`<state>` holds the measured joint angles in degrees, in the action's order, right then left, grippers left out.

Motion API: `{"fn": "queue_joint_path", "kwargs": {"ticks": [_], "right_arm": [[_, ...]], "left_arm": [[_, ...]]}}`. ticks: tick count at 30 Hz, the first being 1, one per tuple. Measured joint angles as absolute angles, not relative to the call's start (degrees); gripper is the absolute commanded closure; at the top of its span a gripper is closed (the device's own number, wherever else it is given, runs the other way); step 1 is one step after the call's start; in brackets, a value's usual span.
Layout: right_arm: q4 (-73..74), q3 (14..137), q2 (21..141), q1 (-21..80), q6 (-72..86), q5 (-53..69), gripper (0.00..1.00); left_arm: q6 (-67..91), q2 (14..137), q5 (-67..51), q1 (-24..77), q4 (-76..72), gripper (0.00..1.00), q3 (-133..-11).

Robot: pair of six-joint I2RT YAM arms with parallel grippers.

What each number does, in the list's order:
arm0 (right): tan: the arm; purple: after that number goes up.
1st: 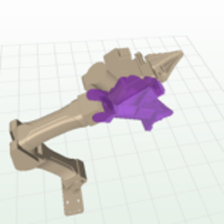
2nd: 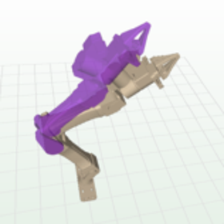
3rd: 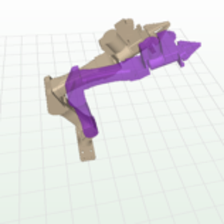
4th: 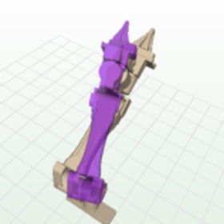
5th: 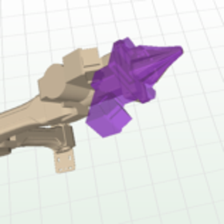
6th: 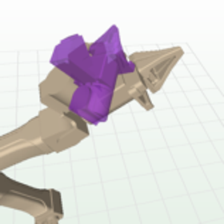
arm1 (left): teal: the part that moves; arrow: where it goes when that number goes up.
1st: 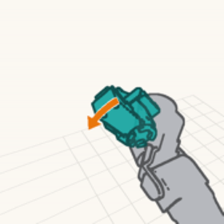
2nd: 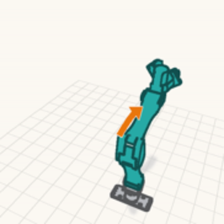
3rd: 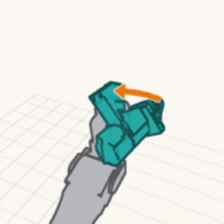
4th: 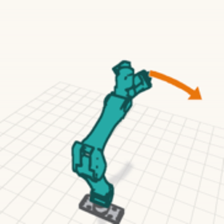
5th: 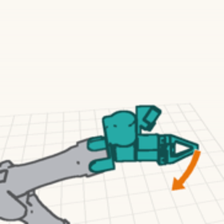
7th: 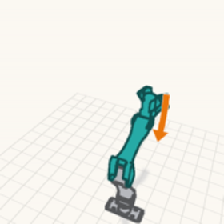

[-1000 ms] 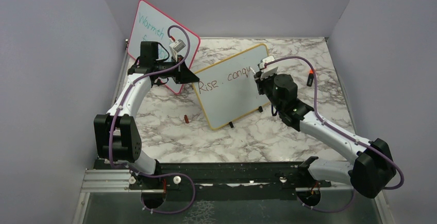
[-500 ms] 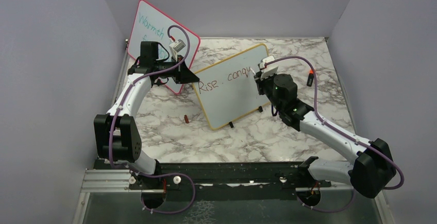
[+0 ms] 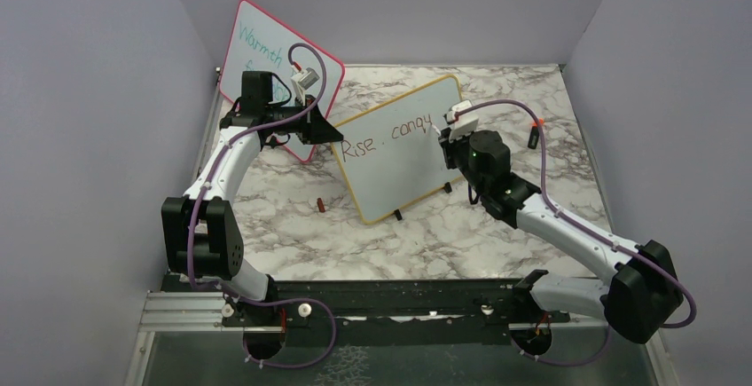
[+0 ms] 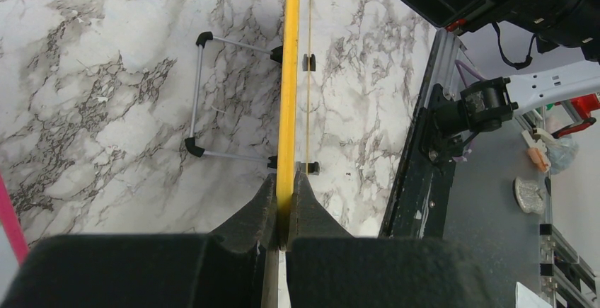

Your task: Write a sentence on the whiteboard

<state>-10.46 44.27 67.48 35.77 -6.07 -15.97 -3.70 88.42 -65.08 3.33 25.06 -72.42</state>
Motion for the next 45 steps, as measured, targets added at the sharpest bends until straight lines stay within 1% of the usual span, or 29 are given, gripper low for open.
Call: {"fn": "queue_joint_path", "kwargs": {"ticks": [27,45], "right_arm": [[-10.2,43.9,63.4,35.6,-6.0,-17.0,0.99],[-11.1,43.9,64.6,33.9,-6.0,-12.9,0.99]], "left_arm": [[-2.4,88.4,-64.6,3.3,25.1,1.0,-72.5],[-1.0,88.4,-63.6,3.3,25.0,1.0,-72.6]]}}
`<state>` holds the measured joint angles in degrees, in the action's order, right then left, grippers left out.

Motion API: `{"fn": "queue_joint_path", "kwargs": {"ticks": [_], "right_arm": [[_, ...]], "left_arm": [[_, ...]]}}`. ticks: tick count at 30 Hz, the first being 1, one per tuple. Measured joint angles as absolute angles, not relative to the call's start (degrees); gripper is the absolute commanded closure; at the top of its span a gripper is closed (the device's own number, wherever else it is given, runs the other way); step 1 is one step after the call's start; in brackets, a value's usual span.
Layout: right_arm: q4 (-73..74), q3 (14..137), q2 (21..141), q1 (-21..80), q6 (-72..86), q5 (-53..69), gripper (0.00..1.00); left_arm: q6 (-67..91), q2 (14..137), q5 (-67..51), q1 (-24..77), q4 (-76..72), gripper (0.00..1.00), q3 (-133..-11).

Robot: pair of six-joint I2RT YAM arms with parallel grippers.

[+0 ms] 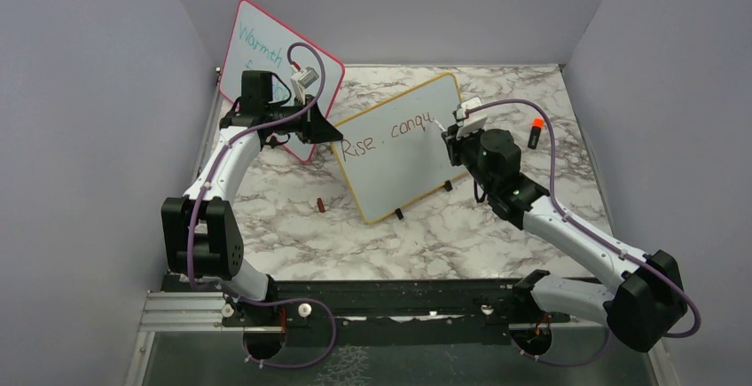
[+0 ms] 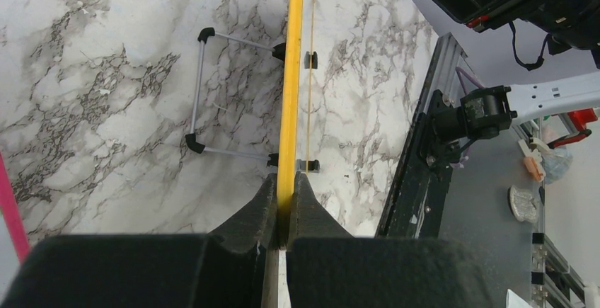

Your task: Write a sentence on the whiteboard

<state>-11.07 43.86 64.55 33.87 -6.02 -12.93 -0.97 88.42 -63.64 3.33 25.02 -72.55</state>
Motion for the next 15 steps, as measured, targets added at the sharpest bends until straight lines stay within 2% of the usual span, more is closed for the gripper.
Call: {"fn": "queue_joint_path", "kwargs": {"ticks": [15], "right_arm": [[-11.2,43.9,65.6,33.4,-6.0,-10.9,0.99]], "left_arm": [[-0.6,88.4,-63.6,3.3,25.0,1.0,-72.6]]}}
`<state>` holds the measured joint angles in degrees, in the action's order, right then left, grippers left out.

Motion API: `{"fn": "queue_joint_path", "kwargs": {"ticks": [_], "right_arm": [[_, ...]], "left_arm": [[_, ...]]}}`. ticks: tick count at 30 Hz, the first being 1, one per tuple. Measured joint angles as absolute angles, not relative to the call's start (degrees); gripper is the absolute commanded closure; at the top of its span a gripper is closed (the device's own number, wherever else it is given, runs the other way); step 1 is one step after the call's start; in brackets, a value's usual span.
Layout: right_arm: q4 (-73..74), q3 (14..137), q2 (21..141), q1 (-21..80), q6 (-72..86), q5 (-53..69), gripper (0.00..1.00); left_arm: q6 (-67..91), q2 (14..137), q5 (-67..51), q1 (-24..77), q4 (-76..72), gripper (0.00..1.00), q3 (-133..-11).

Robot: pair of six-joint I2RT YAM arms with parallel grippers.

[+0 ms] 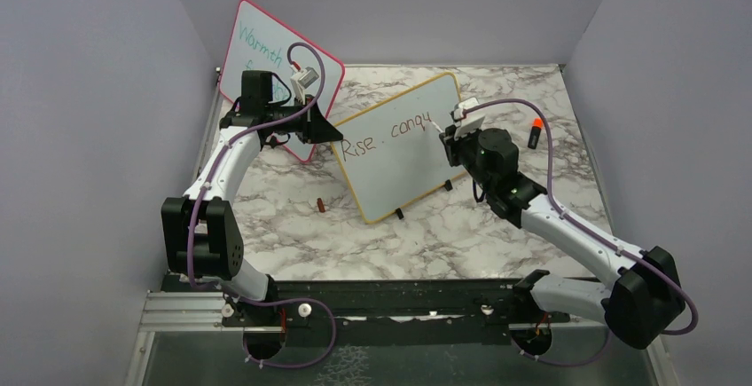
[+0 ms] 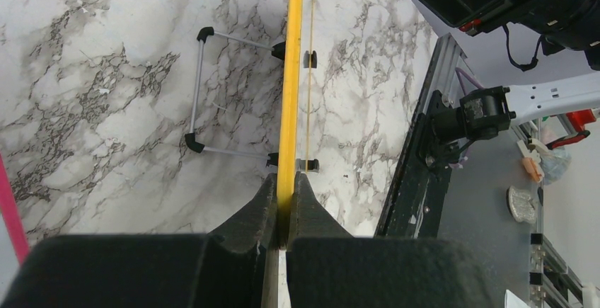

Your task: Write a sentence on the whiteboard

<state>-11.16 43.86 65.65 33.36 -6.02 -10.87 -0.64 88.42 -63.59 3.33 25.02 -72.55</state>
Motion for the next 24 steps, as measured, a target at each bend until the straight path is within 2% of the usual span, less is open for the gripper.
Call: {"fn": "queue_joint_path", "kwargs": {"ticks": [24], "right_arm": [[-15.2,43.9,69.0,31.5,-6.0,-11.2,1.0]], "left_arm": [[-0.6,88.4,-63.6,3.3,25.0,1.0,-72.6]]}}
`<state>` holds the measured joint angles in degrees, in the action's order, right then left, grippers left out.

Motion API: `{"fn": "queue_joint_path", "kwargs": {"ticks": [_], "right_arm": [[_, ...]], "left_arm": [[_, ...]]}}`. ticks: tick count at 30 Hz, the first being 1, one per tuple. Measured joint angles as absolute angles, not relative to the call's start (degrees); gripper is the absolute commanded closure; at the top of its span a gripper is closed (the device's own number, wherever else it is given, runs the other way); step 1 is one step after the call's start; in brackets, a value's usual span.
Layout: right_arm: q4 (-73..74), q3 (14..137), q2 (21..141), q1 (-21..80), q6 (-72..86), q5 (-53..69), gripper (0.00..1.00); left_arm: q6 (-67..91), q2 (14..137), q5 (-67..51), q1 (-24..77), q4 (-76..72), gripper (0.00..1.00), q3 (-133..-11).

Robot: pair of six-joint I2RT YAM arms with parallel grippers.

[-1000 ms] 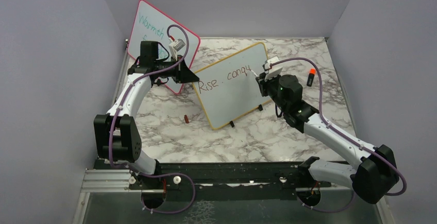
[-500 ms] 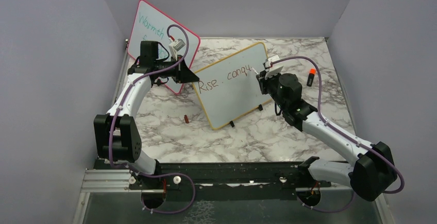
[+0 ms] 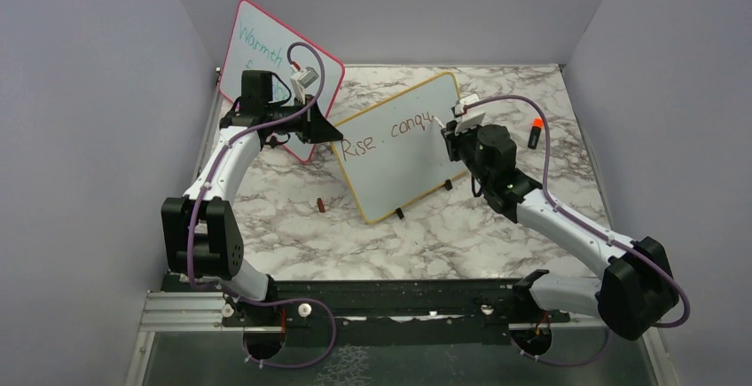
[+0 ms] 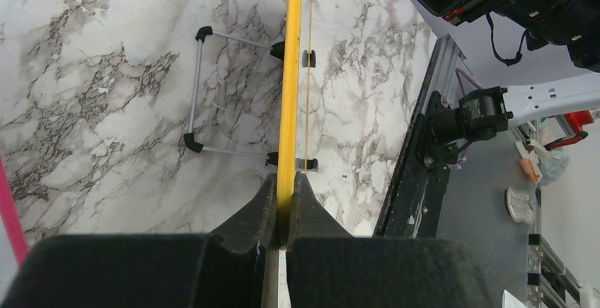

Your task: Write a sentence on the whiteboard

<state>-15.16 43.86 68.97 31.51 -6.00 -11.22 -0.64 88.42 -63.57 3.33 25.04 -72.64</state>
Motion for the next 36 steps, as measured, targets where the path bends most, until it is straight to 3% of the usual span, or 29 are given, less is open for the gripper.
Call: {"fn": "queue_joint_path", "kwargs": {"ticks": [36], "right_arm": [[-16.7,45.9,70.5,30.3,-6.0,-9.4,0.99]], "left_arm": [[-0.7,88.4,-63.6,3.3,25.4,1.0,-72.6]]}}
